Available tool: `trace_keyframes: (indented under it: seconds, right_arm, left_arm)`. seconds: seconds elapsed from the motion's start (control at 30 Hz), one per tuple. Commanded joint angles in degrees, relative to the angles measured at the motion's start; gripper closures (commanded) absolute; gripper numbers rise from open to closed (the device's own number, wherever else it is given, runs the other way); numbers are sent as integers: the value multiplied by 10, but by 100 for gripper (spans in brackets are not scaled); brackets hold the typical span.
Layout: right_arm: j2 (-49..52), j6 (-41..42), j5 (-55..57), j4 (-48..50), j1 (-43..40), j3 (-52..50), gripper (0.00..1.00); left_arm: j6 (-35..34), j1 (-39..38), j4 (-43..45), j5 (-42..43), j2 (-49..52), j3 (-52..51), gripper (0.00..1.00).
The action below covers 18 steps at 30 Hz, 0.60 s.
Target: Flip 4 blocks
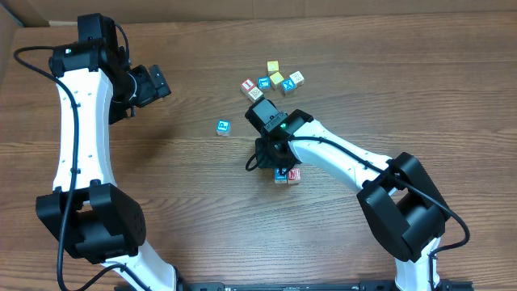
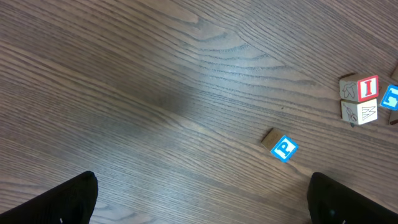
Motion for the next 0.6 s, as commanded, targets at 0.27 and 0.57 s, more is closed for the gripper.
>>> trace_keyframes:
  seconds: [0.27, 0.57]
  right_arm:
    - [2, -17, 21, -22, 50, 9, 93]
    - [2, -2, 76, -50, 65, 8, 93]
  left_arm:
    - [-8, 0, -2, -3, 4, -1, 0]
    - [-8, 0, -2, -3, 4, -1, 0]
